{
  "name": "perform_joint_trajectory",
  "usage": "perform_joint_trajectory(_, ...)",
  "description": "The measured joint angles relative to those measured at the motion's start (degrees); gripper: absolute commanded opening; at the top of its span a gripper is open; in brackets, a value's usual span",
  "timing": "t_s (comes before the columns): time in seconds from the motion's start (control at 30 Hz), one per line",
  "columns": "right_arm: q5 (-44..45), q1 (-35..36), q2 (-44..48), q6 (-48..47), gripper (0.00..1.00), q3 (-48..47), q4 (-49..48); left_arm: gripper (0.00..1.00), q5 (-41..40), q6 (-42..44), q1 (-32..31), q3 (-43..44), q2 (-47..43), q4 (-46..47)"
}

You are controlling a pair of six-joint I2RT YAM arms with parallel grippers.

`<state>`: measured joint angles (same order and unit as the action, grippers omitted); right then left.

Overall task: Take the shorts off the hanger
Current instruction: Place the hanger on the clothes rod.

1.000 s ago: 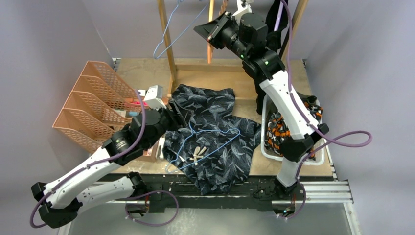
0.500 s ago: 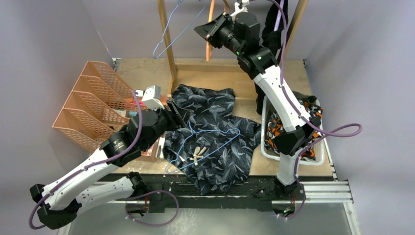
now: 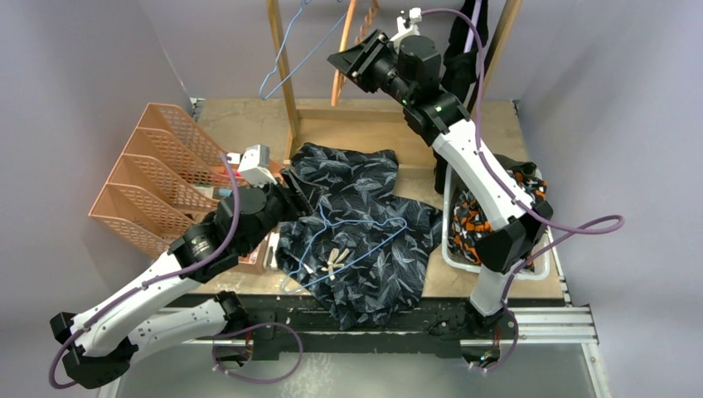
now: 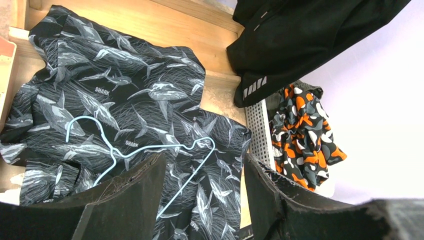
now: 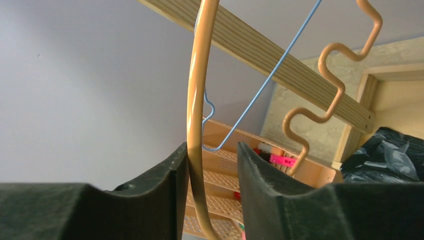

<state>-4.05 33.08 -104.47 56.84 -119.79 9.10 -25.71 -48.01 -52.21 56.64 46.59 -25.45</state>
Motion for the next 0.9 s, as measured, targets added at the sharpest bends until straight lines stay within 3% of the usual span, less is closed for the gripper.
perform_joint_trajectory(0.1,-0.04,0.02,2.19,-1.29,0.44,2.62,-0.46,0.59,-0.13,-0.02,0.00,0.00,0.04,-0.20)
perform_joint_trajectory(0.27,3.78,2.25,8.70,-6.62,0.61,9.53,-2.05,0.59,-0.50,-0.02,0.00,0.00,0.90,-1.25)
perform_joint_trajectory(0.47,8.96,5.66,22.84,-12.59,0.62,26.53,-4.59,0.59,-2.08,-0.90,0.00,0.00,2.05,-3.82)
perform_joint_trajectory(0.67,11.54,5.86,38.27,-19.28,0.59,49.55,-9.62,0.59,-4.00,-1.99,0.00,-0.04,3.23,-5.92)
perform_joint_trajectory(0.9,8.74,11.13,41.05,-26.73,0.58,65.44,-6.73,0.59,-5.92,-6.38,0.00,-5.01,4.00,-10.32)
